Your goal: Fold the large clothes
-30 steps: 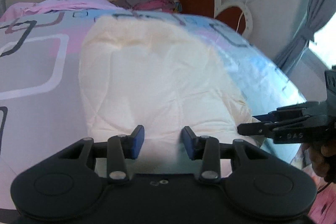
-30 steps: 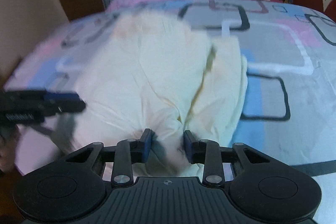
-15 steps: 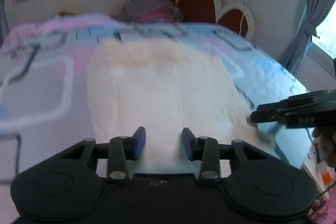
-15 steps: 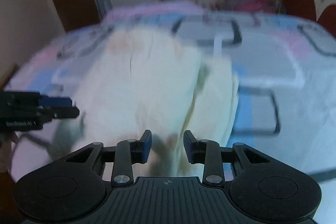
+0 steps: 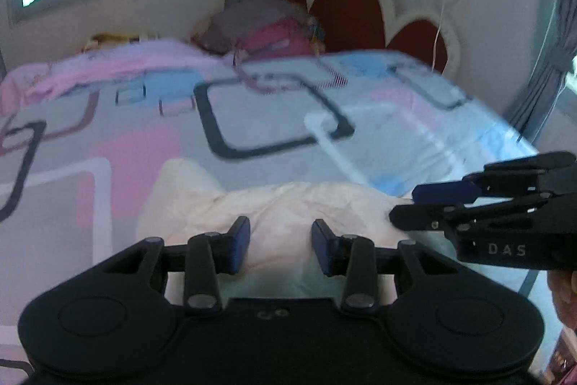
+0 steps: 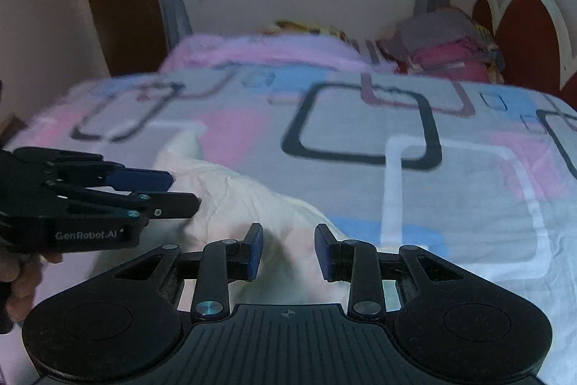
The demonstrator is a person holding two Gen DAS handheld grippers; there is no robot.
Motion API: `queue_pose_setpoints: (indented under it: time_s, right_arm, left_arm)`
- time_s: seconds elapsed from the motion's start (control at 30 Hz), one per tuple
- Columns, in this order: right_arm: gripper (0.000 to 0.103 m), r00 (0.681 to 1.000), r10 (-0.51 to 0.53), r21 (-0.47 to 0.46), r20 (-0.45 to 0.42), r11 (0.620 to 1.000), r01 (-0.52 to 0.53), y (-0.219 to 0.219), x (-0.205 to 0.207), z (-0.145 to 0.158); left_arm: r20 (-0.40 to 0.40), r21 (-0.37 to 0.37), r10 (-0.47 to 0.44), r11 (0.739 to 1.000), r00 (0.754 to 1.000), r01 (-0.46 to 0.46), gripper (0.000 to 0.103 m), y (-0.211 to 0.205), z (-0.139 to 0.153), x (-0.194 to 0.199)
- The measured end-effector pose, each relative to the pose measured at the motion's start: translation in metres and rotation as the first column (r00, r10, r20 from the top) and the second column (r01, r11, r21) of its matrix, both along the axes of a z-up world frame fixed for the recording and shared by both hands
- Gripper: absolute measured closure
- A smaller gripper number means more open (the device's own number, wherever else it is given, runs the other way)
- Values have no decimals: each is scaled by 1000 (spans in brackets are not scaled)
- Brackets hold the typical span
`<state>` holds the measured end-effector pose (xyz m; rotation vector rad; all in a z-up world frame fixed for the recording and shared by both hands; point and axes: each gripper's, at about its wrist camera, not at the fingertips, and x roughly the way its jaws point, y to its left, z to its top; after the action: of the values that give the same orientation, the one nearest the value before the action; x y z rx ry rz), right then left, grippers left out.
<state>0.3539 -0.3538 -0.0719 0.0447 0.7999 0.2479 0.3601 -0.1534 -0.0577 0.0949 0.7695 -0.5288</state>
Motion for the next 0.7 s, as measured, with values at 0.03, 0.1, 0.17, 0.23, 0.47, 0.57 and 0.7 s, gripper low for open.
queue_pose_setpoints:
  time_s: [0.03, 0.1, 0.17, 0.23, 0.47, 0.57, 0.7]
  right_arm:
    - [70, 1000, -4, -7, -20, 1000, 4, -3, 1, -9]
    - [70, 998, -15, 4, -57, 1000, 15, -9, 5, -24]
    - [70, 996, -29, 33, -87, 999, 32, -14, 6, -36]
    - [70, 994, -32, 36, -104, 999, 36, -15, 7, -45]
    - [70, 990, -30, 20, -135, 999, 33, -13, 7, -50]
    - [70, 996, -39, 42, -80, 998, 42, -16, -12, -24]
    - [70, 1000, 4, 66, -3, 998, -4, -19, -57, 8]
  left_arm:
    - [-9, 16, -1, 1000, 1000, 2, 66, -3, -6, 1]
    - [-24, 33, 2, 999, 1000, -1, 66, -6, -16, 0]
    - [-36, 34, 5, 999, 999, -4, 66, -5, -23, -1]
    - [-39, 52, -1, 999, 999, 3, 65, -7, -28, -2]
    - [-50, 99, -11, 995, 999, 16, 66, -13, -32, 0]
    - [-33, 93, -8, 996, 999, 11, 66, -8, -15, -12]
    - [21, 36, -40, 999, 999, 39, 66, 12, 13, -53]
